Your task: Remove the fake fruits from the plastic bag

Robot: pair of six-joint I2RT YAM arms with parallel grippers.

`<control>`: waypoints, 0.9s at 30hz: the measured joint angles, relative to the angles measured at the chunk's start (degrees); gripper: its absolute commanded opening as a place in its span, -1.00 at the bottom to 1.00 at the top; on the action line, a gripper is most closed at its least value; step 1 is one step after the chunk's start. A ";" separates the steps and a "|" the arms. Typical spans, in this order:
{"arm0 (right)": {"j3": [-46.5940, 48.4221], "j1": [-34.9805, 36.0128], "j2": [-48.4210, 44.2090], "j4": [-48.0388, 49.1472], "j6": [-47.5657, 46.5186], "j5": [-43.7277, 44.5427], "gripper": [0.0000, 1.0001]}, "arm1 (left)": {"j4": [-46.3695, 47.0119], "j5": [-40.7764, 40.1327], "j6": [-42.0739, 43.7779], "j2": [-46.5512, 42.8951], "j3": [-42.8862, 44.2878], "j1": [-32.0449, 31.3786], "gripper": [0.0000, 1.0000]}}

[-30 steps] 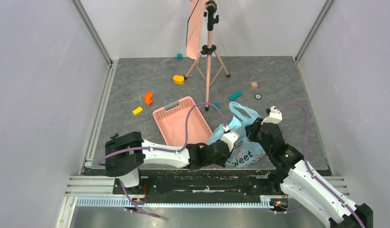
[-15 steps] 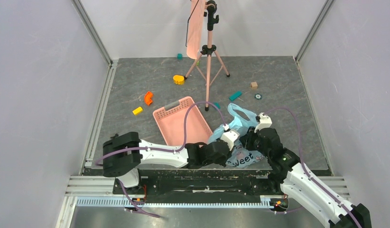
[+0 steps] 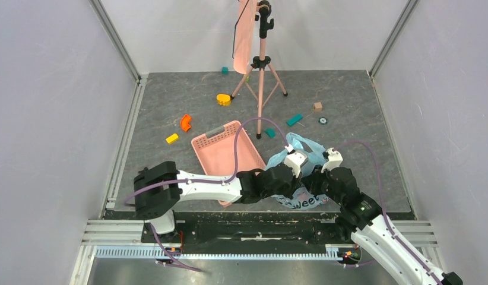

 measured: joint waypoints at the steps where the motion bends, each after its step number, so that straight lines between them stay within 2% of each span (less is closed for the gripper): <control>1: -0.11 -0.02 -1.03 -0.63 0.22 -0.57 -0.72 | 0.09 0.09 -0.04 0.52 0.11 0.00 -0.96; 7: -0.35 -0.11 -4.57 -4.11 1.66 -3.52 -0.73 | 0.09 1.40 -1.14 3.37 0.15 0.00 -0.96; 19: 0.52 -0.11 -2.32 -14.64 2.62 -3.06 -0.71 | 2.58 4.72 -3.06 3.56 -6.29 -0.57 -0.96; 27: 3.15 -0.11 0.48 -17.84 2.16 -1.09 -0.55 | 5.51 4.72 -4.68 4.50 -8.26 -2.29 -0.96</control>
